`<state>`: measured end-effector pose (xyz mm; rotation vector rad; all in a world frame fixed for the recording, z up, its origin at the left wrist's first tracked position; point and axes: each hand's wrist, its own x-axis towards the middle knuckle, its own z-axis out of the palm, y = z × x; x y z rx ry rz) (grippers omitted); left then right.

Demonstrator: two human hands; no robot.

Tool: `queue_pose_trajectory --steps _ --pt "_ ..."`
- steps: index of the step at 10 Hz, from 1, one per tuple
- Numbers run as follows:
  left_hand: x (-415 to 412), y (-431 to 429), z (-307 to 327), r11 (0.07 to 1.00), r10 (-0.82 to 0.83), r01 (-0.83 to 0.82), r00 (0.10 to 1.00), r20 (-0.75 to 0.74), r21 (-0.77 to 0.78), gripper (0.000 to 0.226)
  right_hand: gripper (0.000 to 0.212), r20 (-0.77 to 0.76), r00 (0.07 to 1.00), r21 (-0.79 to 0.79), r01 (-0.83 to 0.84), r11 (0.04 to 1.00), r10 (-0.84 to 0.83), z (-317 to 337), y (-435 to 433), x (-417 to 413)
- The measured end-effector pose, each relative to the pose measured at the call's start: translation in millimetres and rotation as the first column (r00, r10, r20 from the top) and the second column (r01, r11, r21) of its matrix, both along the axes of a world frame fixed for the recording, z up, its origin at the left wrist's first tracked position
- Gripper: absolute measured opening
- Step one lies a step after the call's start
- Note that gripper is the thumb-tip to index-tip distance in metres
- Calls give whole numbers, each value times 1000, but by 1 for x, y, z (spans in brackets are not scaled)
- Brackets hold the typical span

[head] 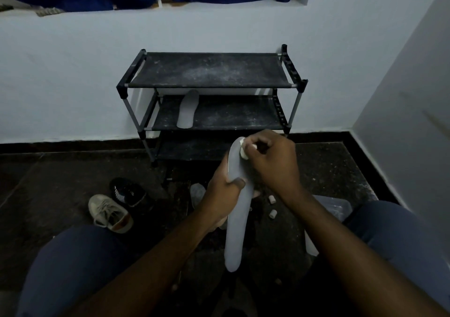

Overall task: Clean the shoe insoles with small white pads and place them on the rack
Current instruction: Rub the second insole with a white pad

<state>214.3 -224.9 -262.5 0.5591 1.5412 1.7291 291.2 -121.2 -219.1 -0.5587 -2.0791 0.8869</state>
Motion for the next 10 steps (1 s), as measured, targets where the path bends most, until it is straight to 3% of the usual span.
queue_pose_trajectory --steps 1,2,3,4,5,7,9,10 --pt "-5 -5 2 999 -32 28 981 -190 -28 36 10 39 991 50 -129 990 128 -1 -15 0" --pt "-8 -10 1 997 -47 20 930 -365 -76 54 10 25 994 73 -111 991 110 -1 -11 -2" --pt "0 -9 8 999 -26 18 978 -205 -39 49 9 -15 1000 22 -12 1000 12 0 2 -2" --pt "0 -9 7 999 -34 26 978 -207 -39 48 9 18 998 47 -62 997 61 -1 -6 -1" --pt "-4 -12 5 998 -41 22 940 -338 -59 53 8 80 984 85 -163 983 156 -2 -19 -1" --pt "2 -4 -2 999 -52 51 997 -49 -18 44 11 -1 1000 -4 7 1000 -7 0 4 -1" --pt "1 -10 3 996 -55 31 955 -291 -87 56 10 43 994 2 -100 995 100 -2 -16 0" --pt "2 -15 5 996 -38 2 919 -392 -91 56 11 12 997 -20 -75 997 75 1 -14 0"
